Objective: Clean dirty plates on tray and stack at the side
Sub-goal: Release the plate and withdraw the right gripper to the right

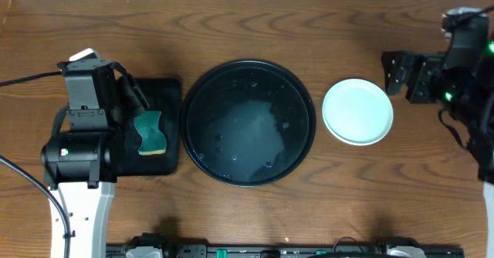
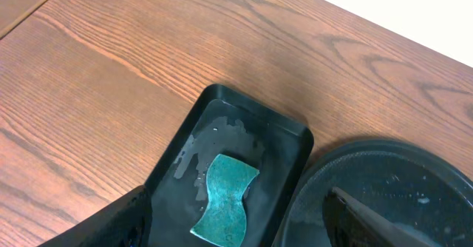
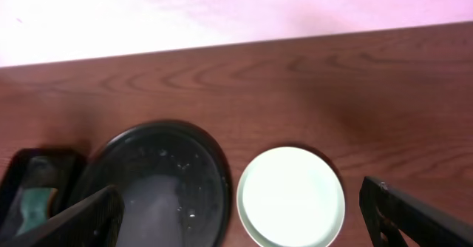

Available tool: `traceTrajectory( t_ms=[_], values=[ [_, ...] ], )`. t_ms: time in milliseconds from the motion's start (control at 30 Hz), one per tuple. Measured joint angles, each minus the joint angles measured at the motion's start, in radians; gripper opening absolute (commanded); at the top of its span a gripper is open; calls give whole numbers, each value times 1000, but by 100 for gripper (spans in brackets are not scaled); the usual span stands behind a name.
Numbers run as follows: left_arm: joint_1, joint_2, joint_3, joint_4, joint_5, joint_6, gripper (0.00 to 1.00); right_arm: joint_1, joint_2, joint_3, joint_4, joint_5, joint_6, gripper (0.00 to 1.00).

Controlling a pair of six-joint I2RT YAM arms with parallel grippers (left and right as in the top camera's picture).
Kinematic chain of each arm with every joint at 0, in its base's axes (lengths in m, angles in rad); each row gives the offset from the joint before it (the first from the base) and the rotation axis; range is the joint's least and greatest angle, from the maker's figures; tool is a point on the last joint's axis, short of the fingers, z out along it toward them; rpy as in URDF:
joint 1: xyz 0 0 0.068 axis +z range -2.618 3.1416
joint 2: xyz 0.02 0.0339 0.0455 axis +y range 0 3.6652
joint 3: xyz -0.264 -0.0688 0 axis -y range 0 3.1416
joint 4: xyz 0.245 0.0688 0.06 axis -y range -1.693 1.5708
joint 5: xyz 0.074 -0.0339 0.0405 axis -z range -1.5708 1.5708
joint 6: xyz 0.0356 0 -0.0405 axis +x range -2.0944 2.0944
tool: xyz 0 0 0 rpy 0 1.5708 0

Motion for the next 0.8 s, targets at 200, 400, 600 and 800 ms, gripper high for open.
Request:
traceTrajectory(
  t_ms=[200,400,600,800],
  values=[
    [0,0,0,0,0,0,75,0,-37,0,-27,-23,19,99],
    [0,2,0,0,0,0,75,0,-42,0,-44,11,6,99],
    [0,2,0,0,0,0,75,19,-42,-4,-15,39,-10,99],
    [0,2,0,0,0,0,75,44,-93,-162,212,60,-109,99]
  ],
)
